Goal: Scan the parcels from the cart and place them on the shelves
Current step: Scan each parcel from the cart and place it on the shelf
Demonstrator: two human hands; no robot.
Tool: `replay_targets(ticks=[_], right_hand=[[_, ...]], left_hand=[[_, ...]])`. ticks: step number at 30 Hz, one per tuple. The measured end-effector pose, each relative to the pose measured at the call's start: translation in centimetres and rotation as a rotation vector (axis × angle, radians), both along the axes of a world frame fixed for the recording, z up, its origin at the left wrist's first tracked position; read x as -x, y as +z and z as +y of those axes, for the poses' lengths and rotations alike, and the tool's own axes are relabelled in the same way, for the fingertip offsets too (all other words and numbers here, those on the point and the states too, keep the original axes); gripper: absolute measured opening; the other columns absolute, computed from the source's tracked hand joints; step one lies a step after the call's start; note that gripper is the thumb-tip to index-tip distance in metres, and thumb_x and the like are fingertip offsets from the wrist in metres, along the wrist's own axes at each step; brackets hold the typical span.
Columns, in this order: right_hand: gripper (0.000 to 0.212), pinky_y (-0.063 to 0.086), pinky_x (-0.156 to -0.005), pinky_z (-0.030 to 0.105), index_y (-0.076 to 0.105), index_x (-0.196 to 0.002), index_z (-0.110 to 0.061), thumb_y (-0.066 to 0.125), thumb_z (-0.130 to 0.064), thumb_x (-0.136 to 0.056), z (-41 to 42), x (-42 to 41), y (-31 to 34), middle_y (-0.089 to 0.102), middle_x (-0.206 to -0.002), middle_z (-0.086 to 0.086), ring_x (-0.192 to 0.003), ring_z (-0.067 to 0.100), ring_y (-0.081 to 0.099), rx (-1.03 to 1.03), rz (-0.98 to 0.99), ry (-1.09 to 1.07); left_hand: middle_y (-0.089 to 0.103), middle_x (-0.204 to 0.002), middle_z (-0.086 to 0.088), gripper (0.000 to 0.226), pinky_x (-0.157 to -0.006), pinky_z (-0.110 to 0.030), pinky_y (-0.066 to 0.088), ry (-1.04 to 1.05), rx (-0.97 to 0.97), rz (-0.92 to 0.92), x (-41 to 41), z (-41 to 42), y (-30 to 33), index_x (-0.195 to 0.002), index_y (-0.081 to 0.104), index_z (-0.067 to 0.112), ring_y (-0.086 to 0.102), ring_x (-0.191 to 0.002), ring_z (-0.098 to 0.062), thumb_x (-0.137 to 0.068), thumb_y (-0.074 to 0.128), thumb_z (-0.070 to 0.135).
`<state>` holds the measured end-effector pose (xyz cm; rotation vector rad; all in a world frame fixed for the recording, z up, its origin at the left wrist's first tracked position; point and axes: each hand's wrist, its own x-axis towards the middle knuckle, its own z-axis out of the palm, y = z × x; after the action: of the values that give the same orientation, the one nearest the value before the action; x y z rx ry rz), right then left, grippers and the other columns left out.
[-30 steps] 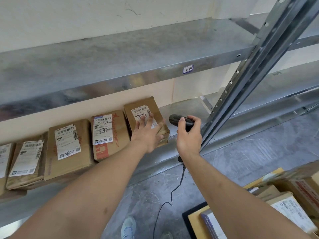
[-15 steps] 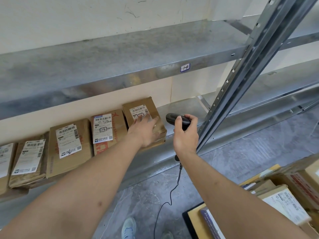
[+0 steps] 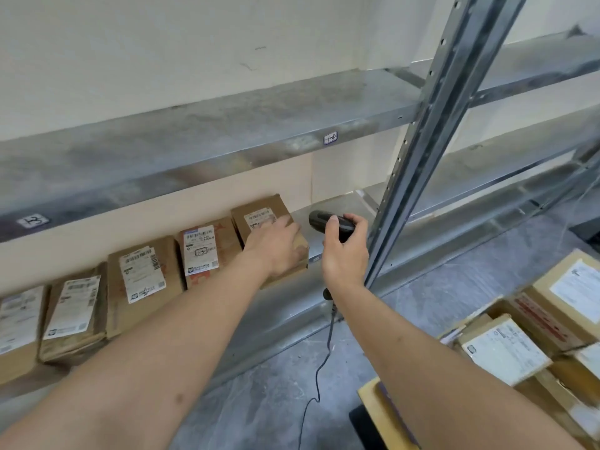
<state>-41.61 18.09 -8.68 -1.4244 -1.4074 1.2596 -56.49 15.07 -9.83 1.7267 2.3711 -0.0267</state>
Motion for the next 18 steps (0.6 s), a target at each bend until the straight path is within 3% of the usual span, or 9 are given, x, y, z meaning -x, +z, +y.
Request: replay_targets(ticks=[7,11,15,18], right_hand=[[0.023,0.047,-0.072,0.032,0.048,-0.122,-0.039,0.053,-0.050,-0.103,-4.3,-0.9,2.3,0.065,-0.101,-0.012,-0.092,0.012,0.064,-0.057,0.005,-0.200],[0.022,0.052,-0.083,0.041,0.044,-0.121,-0.044,0.050,-0.055,-0.102,-8.3,-1.9,2.9,0.064,-0.098,-0.014,-0.094,0.019,0.065,-0.078,-0.058,-0.333],[0.027,0.051,-0.080,0.040,0.044,-0.126,-0.041,0.048,-0.056,-0.104,-12.9,-4.1,3.3,0.064,-0.098,-0.013,-0.092,0.020,0.065,-0.109,-0.123,-0.443],[0.029,0.047,-0.078,0.037,0.045,-0.128,-0.039,0.048,-0.055,-0.105,-15.7,-6.6,3.4,0.064,-0.101,-0.011,-0.091,0.017,0.063,-0.135,-0.160,-0.530]], left_hand=[[0.044,-0.156,-0.007,0.056,-0.116,-0.048,0.038,-0.169,-0.055,0.004,-0.6,-2.0,2.4,-0.148,0.051,0.021,0.041,-0.143,-0.036,-0.101,0.048,0.053],[0.042,-0.159,-0.009,0.057,-0.118,-0.049,0.036,-0.306,-0.075,0.005,-1.6,-3.7,3.5,-0.148,0.051,0.020,0.039,-0.146,-0.034,-0.102,0.049,0.053],[0.042,-0.159,-0.012,0.058,-0.120,-0.052,0.034,-0.444,-0.080,0.001,-3.5,-5.8,3.8,-0.150,0.049,0.019,0.040,-0.146,-0.036,-0.103,0.048,0.053],[0.049,-0.150,-0.011,0.054,-0.113,-0.049,0.041,-0.525,-0.098,-0.004,-6.0,-7.1,3.9,-0.143,0.054,0.019,0.049,-0.135,-0.036,-0.101,0.050,0.053]])
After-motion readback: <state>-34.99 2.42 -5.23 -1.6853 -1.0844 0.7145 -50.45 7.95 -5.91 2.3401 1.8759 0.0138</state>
